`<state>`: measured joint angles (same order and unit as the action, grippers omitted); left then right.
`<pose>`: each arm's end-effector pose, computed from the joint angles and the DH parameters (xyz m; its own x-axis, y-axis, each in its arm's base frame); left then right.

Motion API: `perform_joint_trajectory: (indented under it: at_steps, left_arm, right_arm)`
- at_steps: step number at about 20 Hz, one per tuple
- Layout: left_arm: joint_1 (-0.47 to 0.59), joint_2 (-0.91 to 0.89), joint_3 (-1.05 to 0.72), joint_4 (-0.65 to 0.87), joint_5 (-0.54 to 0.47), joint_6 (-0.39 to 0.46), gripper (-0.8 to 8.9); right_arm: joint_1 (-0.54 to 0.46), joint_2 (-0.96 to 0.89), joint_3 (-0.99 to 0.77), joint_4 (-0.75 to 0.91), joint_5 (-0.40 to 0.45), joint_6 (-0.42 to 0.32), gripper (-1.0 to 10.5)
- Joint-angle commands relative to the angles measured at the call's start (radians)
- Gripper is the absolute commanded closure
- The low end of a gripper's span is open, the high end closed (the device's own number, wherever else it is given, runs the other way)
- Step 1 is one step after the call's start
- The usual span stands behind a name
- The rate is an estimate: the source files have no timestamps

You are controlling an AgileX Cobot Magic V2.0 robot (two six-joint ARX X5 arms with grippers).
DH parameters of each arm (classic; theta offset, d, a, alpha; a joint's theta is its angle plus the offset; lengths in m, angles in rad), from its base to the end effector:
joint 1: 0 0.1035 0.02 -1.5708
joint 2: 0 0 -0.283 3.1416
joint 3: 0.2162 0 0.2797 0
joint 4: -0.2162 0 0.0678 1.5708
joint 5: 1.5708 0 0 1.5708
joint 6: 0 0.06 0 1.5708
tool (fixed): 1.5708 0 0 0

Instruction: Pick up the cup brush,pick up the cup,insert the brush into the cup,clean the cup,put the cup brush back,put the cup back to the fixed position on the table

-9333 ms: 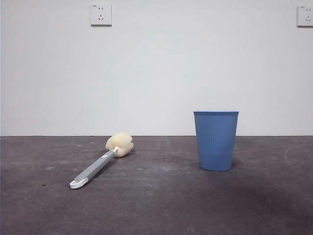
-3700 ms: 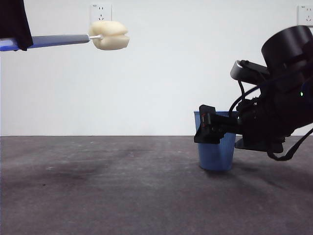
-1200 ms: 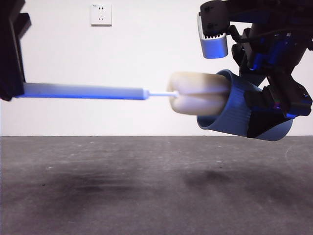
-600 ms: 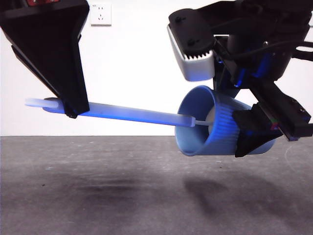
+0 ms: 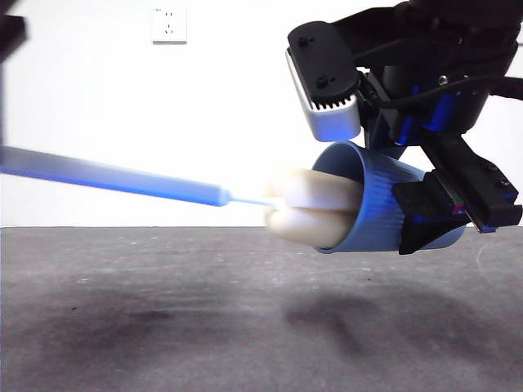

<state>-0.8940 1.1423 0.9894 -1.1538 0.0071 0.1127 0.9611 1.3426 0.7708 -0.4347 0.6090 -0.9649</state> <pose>0.1343 -0.1678 0.2552 0.1580 -0.2079 -0.9653 0.8438 0.5362 0.0225 0.1889 0.2105 0.1829 0.7202 0.0321 -0.6931 -0.6809 -0.1591 -0.7149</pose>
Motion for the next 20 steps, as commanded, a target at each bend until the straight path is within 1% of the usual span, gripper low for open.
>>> perform_joint_trajectory:
  at_steps: [1, 5, 7, 9, 13, 16, 19, 20]
  left_arm:
    - [-0.005, 0.004, -0.001, 0.010, -0.003, -0.009, 8.22]
    - [-0.021, 0.017, -0.001, 0.112, 0.030, -0.008, 8.22]
    - [-0.028, 0.051, -0.001, 0.171, 0.039, -0.008, 8.22]
    - [-0.032, 0.106, -0.001, 0.224, 0.075, -0.009, 8.22]
    - [-0.043, 0.180, -0.001, 0.309, 0.071, -0.018, 8.22]
    - [-0.042, 0.172, -0.001, 0.277, 0.033, -0.039, 8.22]
    - [-0.040, 0.127, -0.001, 0.155, -0.078, -0.039, 8.22]
    - [-0.040, 0.103, -0.001, 0.115, -0.099, -0.043, 8.22]
  right_arm:
    - [0.002, 0.006, 0.005, 0.010, -0.002, 0.006, 9.6]
    - [0.003, 0.006, 0.005, 0.010, -0.002, 0.006, 9.6]
    - [0.004, 0.006, 0.005, 0.011, -0.009, 0.006, 9.6]
    - [0.016, 0.006, 0.005, 0.012, -0.008, 0.006, 9.6]
    - [0.029, 0.006, 0.005, 0.011, -0.008, 0.018, 9.6]
    - [0.029, 0.006, 0.005, 0.010, -0.006, 0.024, 9.6]
    - [0.029, 0.006, 0.005, 0.008, -0.004, 0.026, 9.6]
    - [0.028, 0.006, 0.005, 0.008, -0.004, 0.034, 9.6]
